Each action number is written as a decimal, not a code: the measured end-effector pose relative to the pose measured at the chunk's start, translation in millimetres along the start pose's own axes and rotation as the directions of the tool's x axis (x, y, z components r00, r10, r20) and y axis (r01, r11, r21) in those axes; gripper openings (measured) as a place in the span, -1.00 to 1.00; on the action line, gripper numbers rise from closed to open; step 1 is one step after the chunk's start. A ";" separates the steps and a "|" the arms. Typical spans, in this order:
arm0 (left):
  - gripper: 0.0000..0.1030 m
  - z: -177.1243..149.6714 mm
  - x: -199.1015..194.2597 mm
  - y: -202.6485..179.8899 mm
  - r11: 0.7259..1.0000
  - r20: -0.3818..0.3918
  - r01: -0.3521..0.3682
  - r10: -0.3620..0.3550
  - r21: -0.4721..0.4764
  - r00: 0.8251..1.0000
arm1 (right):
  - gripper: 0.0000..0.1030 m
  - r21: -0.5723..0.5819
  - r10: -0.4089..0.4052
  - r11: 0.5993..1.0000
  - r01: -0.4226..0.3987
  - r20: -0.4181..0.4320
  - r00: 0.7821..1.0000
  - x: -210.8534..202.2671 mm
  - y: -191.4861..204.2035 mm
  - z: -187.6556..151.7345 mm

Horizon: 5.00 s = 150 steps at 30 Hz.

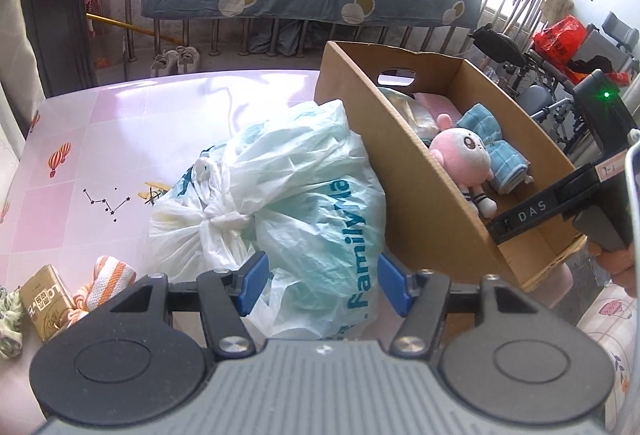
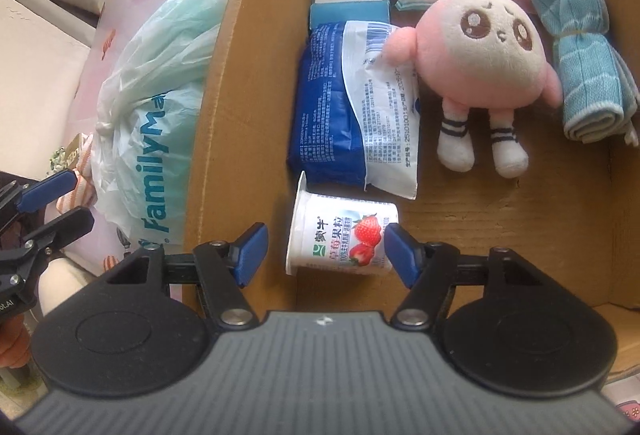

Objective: Organize soft objects
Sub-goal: 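Regrasp the yogurt cup in the box with the right tool and set it upright, then withdraw the right tool from the box and reach toward the striped towel, then grasp the orange-striped rolled towel at its middle with the right tool, then carry the striped towel with the right tool into the box and release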

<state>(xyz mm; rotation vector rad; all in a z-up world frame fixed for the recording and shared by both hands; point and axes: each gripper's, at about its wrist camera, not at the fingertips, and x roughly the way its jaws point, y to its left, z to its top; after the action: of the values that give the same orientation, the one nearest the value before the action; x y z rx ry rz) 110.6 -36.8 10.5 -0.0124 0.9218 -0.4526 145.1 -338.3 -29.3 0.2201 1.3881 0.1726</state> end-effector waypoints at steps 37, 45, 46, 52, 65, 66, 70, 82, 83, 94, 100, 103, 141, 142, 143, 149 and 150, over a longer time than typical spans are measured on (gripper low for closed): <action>0.20 -6.2 11.9 -12.2 0.999 -0.021 0.042 -0.041 0.005 0.999 | -0.24 0.283 0.004 0.959 -0.032 0.099 0.995 -54.1 -132.5 -29.7; 0.20 -8.0 13.1 -16.8 0.999 -0.026 0.049 -0.048 0.019 0.998 | -0.05 0.404 0.151 0.898 -0.173 0.086 0.985 -29.6 -150.2 -36.8; 0.20 -8.0 12.9 -16.1 0.999 -0.025 0.049 -0.049 0.016 0.998 | -0.03 0.406 0.162 0.895 -0.183 0.087 0.983 -27.0 -149.4 -36.5; 0.20 -11.1 11.0 -9.5 0.999 -0.026 0.043 -0.044 -0.010 0.999 | -0.16 0.447 0.281 0.845 -0.293 0.094 0.955 -3.8 -132.4 -32.2; 0.24 -44.7 -25.2 31.0 0.995 0.008 -0.077 0.077 -0.058 0.997 | -0.08 0.441 0.330 0.817 -0.372 0.170 0.928 10.4 -86.8 -31.6; 0.26 -48.5 -30.5 35.3 0.993 0.016 -0.099 0.100 -0.058 0.995 | 0.00 0.431 0.309 0.828 -0.360 0.185 0.933 3.8 -85.6 -31.3; 0.29 -62.3 -55.0 52.8 0.976 0.058 -0.209 0.212 -0.054 0.976 | 0.12 0.351 0.199 0.889 -0.293 0.279 0.939 -35.1 -76.4 -31.2; 0.30 -93.5 -77.7 91.5 0.910 0.119 -0.412 0.414 -0.045 0.902 | 0.19 -0.009 0.474 0.870 -0.492 0.289 0.832 -64.2 64.6 3.9; 0.30 -95.3 -75.0 89.6 0.908 0.130 -0.418 0.418 -0.024 0.899 | 0.19 -0.015 0.514 0.849 -0.529 0.257 0.818 -54.6 82.4 6.9; 0.29 -99.5 -18.8 108.1 0.886 0.074 -0.450 0.444 0.113 0.893 | 0.11 0.070 0.618 0.785 -0.615 -0.020 0.786 60.2 227.7 25.3; 0.04 -101.5 1.6 126.6 0.885 -0.011 -0.459 0.461 0.074 0.887 | 0.08 0.114 0.558 0.828 -0.549 -0.084 0.825 97.9 258.4 21.5; -0.15 -105.1 4.4 129.6 0.891 -0.032 -0.450 0.452 0.056 0.892 | 0.08 0.124 0.530 0.846 -0.518 -0.091 0.843 107.9 263.8 19.7; -0.48 -98.8 -85.6 53.5 0.964 0.132 -0.266 0.265 -0.011 0.955 | -0.28 0.069 0.518 0.849 -0.524 0.096 0.850 47.1 234.1 -23.8; -0.48 -94.5 -85.8 47.2 0.967 0.143 -0.256 0.253 0.000 0.957 | -0.28 0.068 0.518 0.847 -0.527 0.115 0.848 39.7 227.6 -24.1; -0.47 -89.7 -84.9 40.3 0.970 0.156 -0.243 0.238 0.015 0.959 | -0.28 0.067 0.518 0.845 -0.530 0.138 0.844 30.8 219.1 -24.0; -0.47 -54.2 -73.5 -23.7 0.978 0.207 -0.152 0.121 0.140 0.971 | -0.28 0.088 0.488 0.844 -0.529 0.286 0.825 -24.5 142.4 -24.6; -0.47 -47.5 -70.0 -36.1 0.978 0.212 -0.131 0.095 0.163 0.973 | -0.28 0.093 0.477 0.845 -0.526 0.310 0.822 -34.1 127.0 -25.4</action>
<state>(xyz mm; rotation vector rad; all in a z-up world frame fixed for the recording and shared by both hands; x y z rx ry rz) 24.4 -34.1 42.3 0.1526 0.6752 -0.4166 115.2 -222.7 31.3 0.7383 1.0384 0.4451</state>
